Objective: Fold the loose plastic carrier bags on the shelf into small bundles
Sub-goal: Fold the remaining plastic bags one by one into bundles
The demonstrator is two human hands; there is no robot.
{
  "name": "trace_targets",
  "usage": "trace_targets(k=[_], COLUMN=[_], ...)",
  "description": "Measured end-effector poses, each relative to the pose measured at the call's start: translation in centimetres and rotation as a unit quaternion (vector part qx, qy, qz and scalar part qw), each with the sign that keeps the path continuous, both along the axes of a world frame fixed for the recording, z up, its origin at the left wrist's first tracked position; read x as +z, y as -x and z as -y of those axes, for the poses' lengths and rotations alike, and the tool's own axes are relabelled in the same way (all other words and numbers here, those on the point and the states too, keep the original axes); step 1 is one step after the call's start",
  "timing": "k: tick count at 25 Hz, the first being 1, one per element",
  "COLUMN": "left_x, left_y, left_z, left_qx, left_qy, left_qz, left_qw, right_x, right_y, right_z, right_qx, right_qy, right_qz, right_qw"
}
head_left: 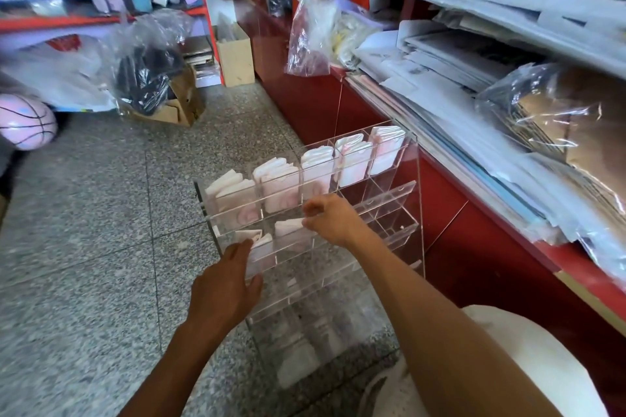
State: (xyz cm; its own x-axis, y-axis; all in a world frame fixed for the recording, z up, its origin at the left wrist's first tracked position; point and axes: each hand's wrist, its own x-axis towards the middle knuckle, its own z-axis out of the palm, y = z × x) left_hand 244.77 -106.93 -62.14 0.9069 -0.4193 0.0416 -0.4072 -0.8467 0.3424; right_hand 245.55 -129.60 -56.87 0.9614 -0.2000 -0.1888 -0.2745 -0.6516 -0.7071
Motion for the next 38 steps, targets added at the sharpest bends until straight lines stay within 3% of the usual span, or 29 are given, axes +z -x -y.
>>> trace_targets(k=[5, 10, 13, 17, 22, 24, 28, 32, 35, 38], left_x=[-0.6, 0.3, 1.5, 3.9, 7.8, 9.0, 11.7, 13.6, 12.7, 10.5], left_y=[2.5, 5.3, 6.4, 9.2, 14.2, 17.3, 24.4, 30.4, 33.6, 34.2], left_z=[-0.2, 3.9, 8.5, 16.6, 27.4, 31.1, 37.7, 43.5, 48.3, 51.7], left_qx=[-0.026, -0.145, -0.213, -0.318, -0.471, -0.531, -0.628, -0.686, -0.678, -0.61], left_qy=[-0.021, -0.013, 0.012, 0.083, 0.138, 0.143, 0.136, 0.067, 0.005, -0.036], left_qz=[0.065, 0.1, 0.094, 0.1, 0.107, 0.108, 0.097, 0.115, 0.103, 0.036], left_qw=[0.997, 0.984, 0.973, 0.939, 0.865, 0.828, 0.76, 0.716, 0.728, 0.791], right_x=[2.4, 6.9, 9.5, 10.7, 10.5, 10.4, 9.2, 6.6, 5.7, 5.4], right_y=[1.8, 6.3, 10.9, 21.8, 36.5, 42.2, 52.6, 57.4, 58.5, 59.0], right_z=[0.8, 6.3, 10.8, 15.8, 18.8, 19.8, 21.7, 23.1, 25.3, 26.8], right_qx=[-0.016, -0.086, -0.173, -0.232, -0.331, -0.372, -0.484, -0.479, -0.447, -0.425], right_qy=[0.033, 0.26, 0.292, 0.367, 0.407, 0.4, 0.288, 0.199, 0.212, 0.231], right_qz=[0.007, 0.074, 0.116, 0.116, 0.063, -0.016, -0.129, -0.21, -0.164, -0.124], right_qw=[0.999, 0.959, 0.934, 0.893, 0.849, 0.838, 0.816, 0.829, 0.854, 0.867])
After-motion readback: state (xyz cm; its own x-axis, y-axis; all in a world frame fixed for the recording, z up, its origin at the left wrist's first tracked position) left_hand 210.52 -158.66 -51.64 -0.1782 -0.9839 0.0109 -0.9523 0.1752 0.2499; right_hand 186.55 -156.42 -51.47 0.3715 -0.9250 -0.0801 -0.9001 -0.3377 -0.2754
